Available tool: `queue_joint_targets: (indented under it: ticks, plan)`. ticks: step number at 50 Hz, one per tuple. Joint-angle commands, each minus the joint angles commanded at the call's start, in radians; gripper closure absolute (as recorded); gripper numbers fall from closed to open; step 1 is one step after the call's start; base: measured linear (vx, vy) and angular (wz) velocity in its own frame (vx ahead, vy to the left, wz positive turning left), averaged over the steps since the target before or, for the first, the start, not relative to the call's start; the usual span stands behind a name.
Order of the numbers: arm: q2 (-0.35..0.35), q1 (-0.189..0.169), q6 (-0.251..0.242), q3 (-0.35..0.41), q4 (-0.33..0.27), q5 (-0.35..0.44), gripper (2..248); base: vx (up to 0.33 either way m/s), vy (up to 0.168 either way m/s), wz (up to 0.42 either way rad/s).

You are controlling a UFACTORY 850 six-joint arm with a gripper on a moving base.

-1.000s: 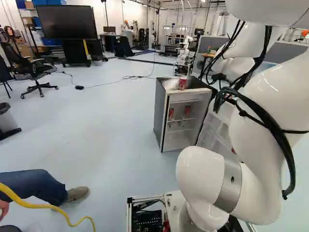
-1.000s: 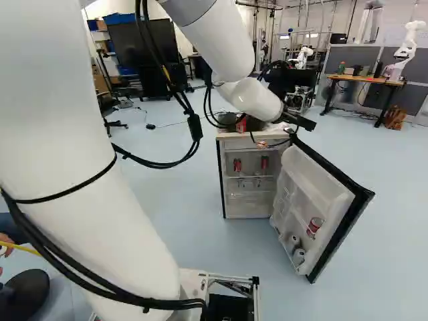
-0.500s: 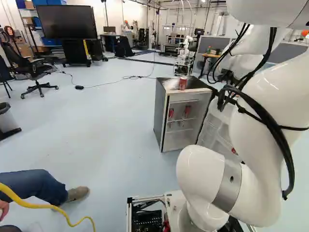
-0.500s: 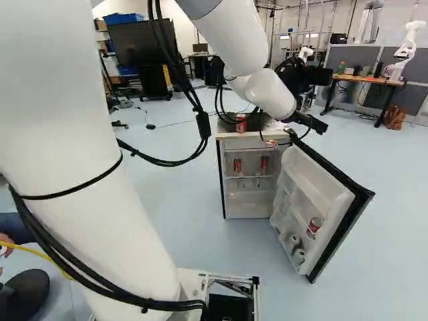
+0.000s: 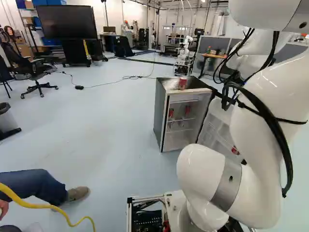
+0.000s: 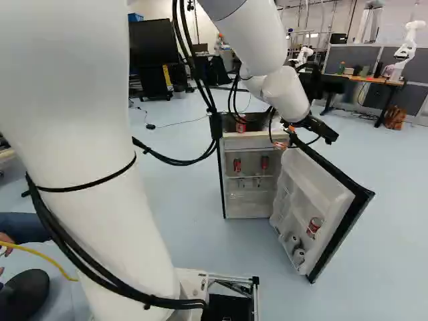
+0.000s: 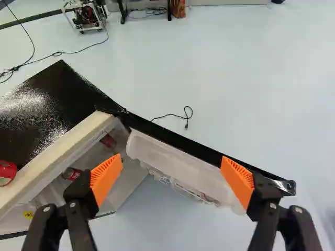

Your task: Grab a drink from the fridge

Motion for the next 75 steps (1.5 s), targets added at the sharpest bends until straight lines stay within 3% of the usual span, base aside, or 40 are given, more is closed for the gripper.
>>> queue_joint_targets:
  ticks: [29,75]
  plan:
    - [-0.089,-0.067,0.000,-0.101,0.000,-0.039,3,0.000,0.000,0.000]
    - [-0.241,-0.160,0.000,-0.282,0.000,-0.193,3,0.000,0.000,0.000]
